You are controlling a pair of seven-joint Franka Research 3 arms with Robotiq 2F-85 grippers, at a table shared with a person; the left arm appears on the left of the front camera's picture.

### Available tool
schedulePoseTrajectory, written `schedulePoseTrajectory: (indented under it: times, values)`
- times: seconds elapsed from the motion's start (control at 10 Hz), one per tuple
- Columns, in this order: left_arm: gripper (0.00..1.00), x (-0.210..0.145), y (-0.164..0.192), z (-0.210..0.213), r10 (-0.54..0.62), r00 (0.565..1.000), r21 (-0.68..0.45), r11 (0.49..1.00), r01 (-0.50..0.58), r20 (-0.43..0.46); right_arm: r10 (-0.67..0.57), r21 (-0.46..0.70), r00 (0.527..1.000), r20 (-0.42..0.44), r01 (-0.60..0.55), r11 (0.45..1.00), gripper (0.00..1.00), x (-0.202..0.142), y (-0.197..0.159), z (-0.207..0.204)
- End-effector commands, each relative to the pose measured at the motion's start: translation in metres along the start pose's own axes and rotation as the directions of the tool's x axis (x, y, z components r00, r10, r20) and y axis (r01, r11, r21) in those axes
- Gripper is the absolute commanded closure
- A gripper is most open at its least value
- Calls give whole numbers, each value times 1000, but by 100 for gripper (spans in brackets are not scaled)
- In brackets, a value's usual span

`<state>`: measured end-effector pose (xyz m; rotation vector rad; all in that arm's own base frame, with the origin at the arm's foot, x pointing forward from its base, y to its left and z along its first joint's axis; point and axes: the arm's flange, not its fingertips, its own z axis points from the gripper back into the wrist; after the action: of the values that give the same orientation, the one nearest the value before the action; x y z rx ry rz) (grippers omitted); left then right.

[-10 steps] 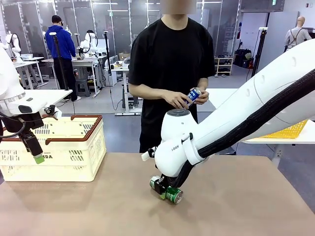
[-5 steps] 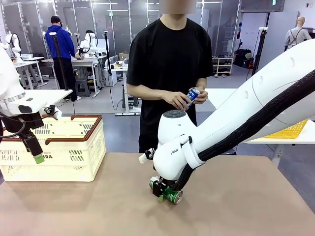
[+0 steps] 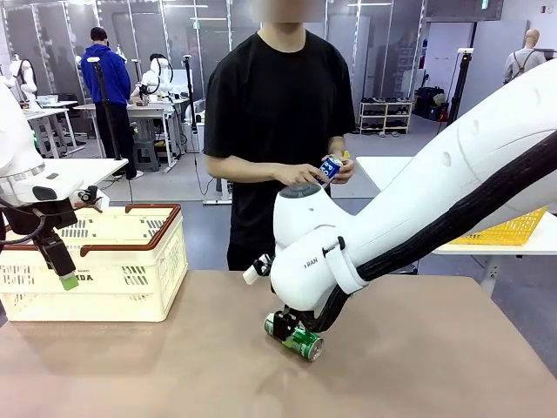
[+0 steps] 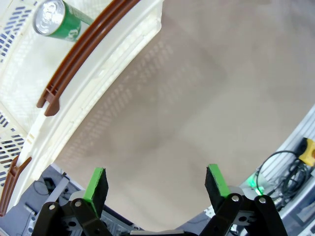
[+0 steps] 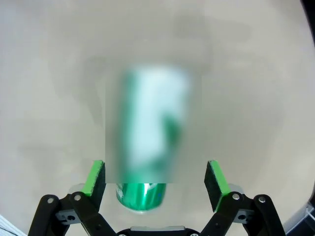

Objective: Place the drinks into the Shopping basket.
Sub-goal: Pick up one drink and place it into the Shopping basket.

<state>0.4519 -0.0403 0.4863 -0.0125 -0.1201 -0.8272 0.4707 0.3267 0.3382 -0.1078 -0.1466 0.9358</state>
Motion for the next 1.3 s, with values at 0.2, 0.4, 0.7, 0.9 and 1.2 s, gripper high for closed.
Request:
schedulePoseTrajectory:
  times: [0.2,0.4,0.7,0.9,1.2]
  values:
    - [0,0,1,1,0,1000,6,1000,0,9,31,-58,1000,-5,-31,998,0,-14,3,65]
    - [0,0,1,1,0,1000,6,1000,0,9,57,-95,998,7,-56,994,0,-49,-14,89]
    - [0,0,1,1,0,1000,6,1000,0,9,65,-88,998,7,-65,994,0,-129,-43,118]
    - [0,0,1,1,0,1000,6,1000,0,9,65,-105,998,20,-62,993,0,-174,-61,129]
    - [0,0,1,1,0,1000,6,1000,0,9,24,-88,999,35,-21,996,0,-235,-91,141]
